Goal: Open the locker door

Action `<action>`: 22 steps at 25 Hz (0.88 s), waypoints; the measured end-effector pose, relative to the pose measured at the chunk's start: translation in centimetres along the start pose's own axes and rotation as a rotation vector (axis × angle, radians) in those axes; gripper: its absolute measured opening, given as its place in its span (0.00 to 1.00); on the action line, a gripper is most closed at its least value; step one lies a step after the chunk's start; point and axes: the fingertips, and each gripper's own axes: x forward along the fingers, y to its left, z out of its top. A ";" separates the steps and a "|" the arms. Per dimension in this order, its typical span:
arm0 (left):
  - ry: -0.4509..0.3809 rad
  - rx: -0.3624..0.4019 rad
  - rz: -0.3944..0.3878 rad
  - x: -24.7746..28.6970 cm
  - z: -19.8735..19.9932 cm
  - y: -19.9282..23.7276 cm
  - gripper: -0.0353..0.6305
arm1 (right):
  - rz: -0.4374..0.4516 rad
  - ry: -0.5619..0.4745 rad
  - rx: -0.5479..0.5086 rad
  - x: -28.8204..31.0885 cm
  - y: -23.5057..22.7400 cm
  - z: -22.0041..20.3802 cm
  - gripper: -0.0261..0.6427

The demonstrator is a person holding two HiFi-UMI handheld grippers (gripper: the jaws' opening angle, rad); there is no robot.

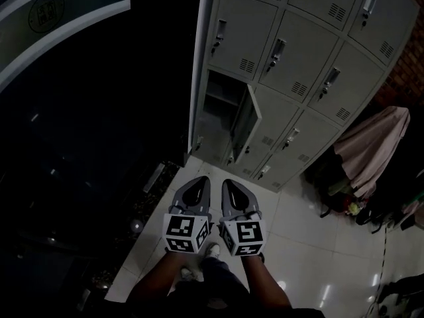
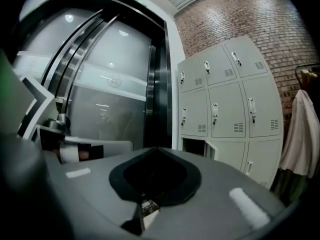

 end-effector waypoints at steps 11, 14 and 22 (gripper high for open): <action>0.009 0.033 -0.051 -2.9 -0.5 -2.8 0.06 | -0.003 0.007 -0.001 -3.2 1.6 0.2 0.04; 0.008 0.040 -0.054 -3.1 -0.4 -3.0 0.06 | -0.010 0.002 0.007 -3.4 1.5 0.2 0.04; 0.008 0.050 -0.050 -2.6 0.0 -2.9 0.06 | -0.022 -0.005 0.010 -3.4 0.6 0.3 0.04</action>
